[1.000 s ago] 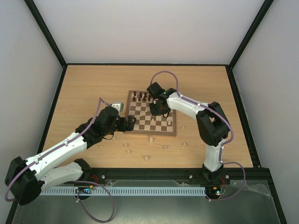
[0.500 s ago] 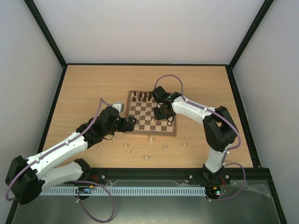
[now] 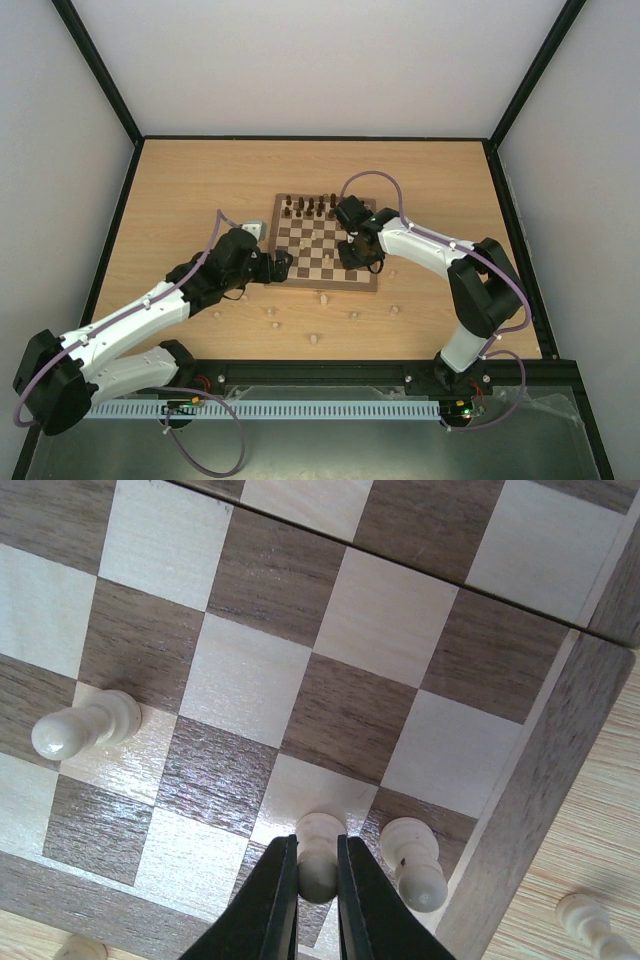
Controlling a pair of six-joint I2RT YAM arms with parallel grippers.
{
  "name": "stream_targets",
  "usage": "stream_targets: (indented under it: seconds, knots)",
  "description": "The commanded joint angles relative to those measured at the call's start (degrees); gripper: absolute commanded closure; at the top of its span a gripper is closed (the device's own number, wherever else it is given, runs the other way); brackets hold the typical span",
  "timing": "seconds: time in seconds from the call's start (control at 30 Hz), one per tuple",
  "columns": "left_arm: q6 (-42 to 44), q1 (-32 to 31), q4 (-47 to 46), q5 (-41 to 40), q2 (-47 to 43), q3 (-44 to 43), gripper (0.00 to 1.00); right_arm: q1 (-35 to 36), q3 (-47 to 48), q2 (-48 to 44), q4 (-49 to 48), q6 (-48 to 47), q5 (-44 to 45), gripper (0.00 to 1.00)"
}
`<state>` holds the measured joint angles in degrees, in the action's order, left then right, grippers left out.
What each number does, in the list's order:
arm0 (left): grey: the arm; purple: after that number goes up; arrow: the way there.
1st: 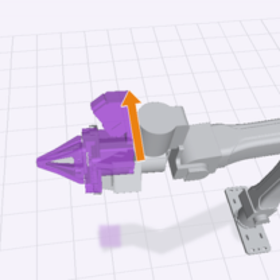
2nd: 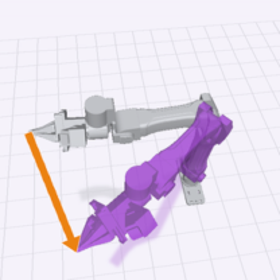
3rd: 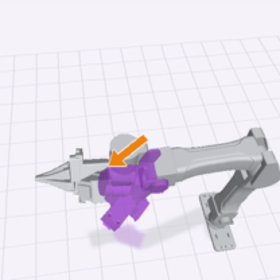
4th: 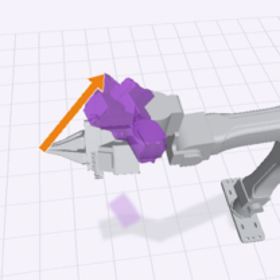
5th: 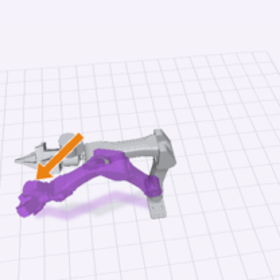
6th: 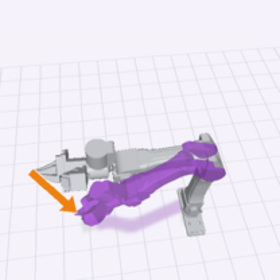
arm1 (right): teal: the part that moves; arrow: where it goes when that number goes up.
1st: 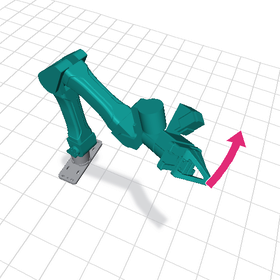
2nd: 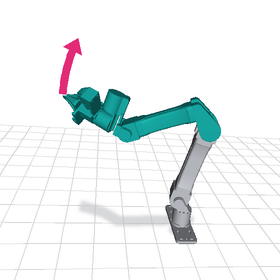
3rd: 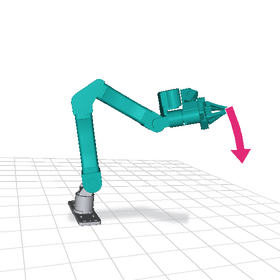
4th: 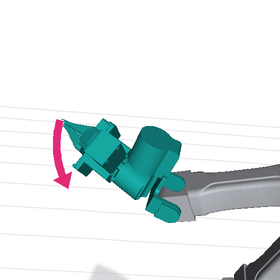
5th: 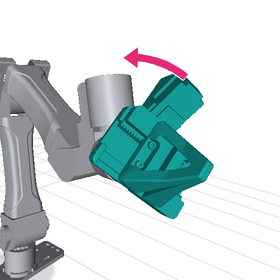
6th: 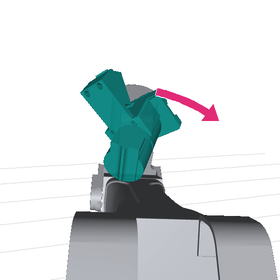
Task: Set up the chess pieces on the board
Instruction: Move the chess piece to the chessboard, then pick up the chess piece from the chessboard.
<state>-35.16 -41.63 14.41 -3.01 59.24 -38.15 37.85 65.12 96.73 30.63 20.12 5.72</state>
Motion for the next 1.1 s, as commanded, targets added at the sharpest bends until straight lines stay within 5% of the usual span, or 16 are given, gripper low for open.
stream_targets:
  seconds: [0.0,0.57,0.83,1.07]
  knots:
    - [-0.39,-0.30,-1.06,0.15,0.27,-0.47,0.01,-0.05,-0.62,-0.88,1.67,0.03,-0.87,0.91]
    - [-0.44,-0.30,-1.06,0.02,0.24,-0.46,0.00,-0.05,1.27,1.51,1.09,-0.33,-0.79,0.87]
    - [0.02,-0.30,-0.70,-0.58,0.27,-0.74,0.01,-0.05,4.93,-0.17,2.94,-0.23,-0.80,0.62]
    - [-0.26,-0.30,-0.44,-1.62,0.51,-0.62,0.00,-0.05,14.56,4.03,4.19,-1.02,-1.30,0.58]
